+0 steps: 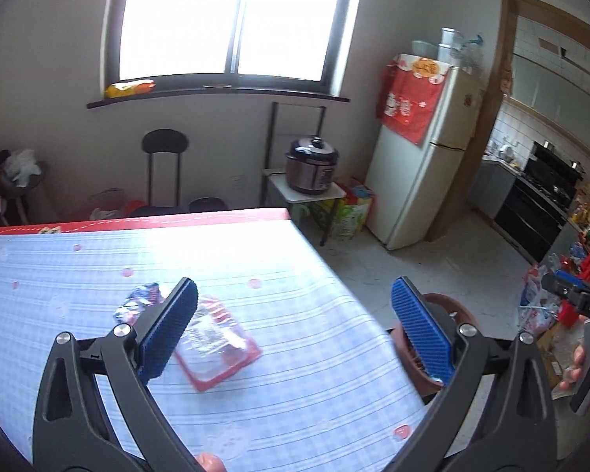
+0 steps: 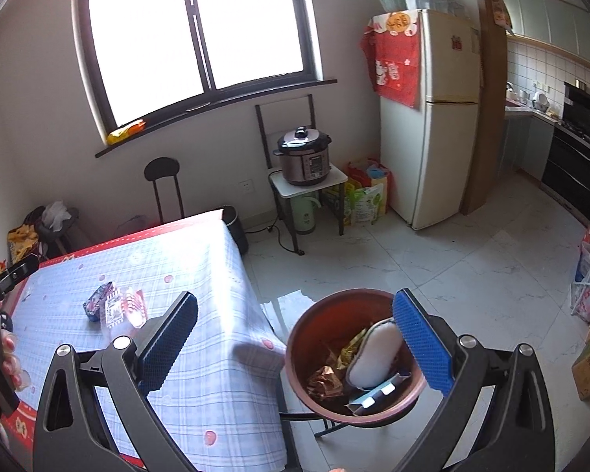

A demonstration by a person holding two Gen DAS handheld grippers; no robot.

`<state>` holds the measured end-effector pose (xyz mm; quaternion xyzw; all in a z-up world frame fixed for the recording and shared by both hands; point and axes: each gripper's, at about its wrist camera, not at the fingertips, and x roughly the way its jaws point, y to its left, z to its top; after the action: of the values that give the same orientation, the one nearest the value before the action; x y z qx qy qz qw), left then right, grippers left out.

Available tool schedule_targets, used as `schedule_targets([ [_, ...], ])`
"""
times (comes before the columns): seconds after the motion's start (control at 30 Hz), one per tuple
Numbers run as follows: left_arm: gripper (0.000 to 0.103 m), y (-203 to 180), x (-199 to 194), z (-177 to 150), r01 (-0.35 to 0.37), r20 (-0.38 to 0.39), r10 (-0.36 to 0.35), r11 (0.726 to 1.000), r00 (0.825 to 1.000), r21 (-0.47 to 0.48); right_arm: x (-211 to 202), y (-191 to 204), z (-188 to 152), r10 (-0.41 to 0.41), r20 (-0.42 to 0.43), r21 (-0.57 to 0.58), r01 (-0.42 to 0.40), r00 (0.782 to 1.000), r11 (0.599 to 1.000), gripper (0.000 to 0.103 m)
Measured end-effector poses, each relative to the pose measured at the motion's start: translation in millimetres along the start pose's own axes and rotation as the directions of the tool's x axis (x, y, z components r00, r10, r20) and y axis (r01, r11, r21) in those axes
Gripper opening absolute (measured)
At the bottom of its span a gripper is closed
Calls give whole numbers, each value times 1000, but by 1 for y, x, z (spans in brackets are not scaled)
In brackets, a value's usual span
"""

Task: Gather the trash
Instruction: 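Move both tools back to the clear plastic tray and blue wrapper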

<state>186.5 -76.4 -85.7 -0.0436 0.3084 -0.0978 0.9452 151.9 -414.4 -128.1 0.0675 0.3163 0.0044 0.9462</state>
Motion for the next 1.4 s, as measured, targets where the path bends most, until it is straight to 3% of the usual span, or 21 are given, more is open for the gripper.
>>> schedule_targets([
  [0.13, 97, 78, -21, -17, -113, 4, 114, 989, 993, -94, 21, 48, 1, 47, -41, -67, -50, 998, 997, 97],
  [0.33, 97, 174, -55, -53, -255, -18, 258, 940, 966, -225, 58, 128, -4, 109, -111, -171, -127, 988, 977, 97],
  [0.57, 97, 256, -73, -97, -330, -72, 324, 889, 943, -317, 113, 235, -30, 171, -198, -304, -226, 965, 926, 97],
  [0.77, 97, 294, -65, -119, -330, -104, 314, 876, 944, -353, 171, 315, -53, 200, -279, -383, -299, 939, 874, 97],
  [0.97, 97, 320, -48, -126, -312, -126, 286, 888, 950, -338, 223, 365, -83, 125, -320, -488, -276, 939, 828, 97],
  [1.07, 97, 329, -37, -128, -292, -135, 261, 894, 956, -341, 240, 377, -94, 102, -338, -513, -273, 936, 814, 97],
  [1.27, 97, 337, -15, -128, -255, -153, 214, 907, 965, -336, 266, 367, -94, 60, -367, -451, -234, 928, 861, 97],
  [1.4, 97, 335, -7, -131, -229, -155, 186, 913, 970, -337, 258, 370, -97, 79, -371, -473, -262, 925, 841, 97],
])
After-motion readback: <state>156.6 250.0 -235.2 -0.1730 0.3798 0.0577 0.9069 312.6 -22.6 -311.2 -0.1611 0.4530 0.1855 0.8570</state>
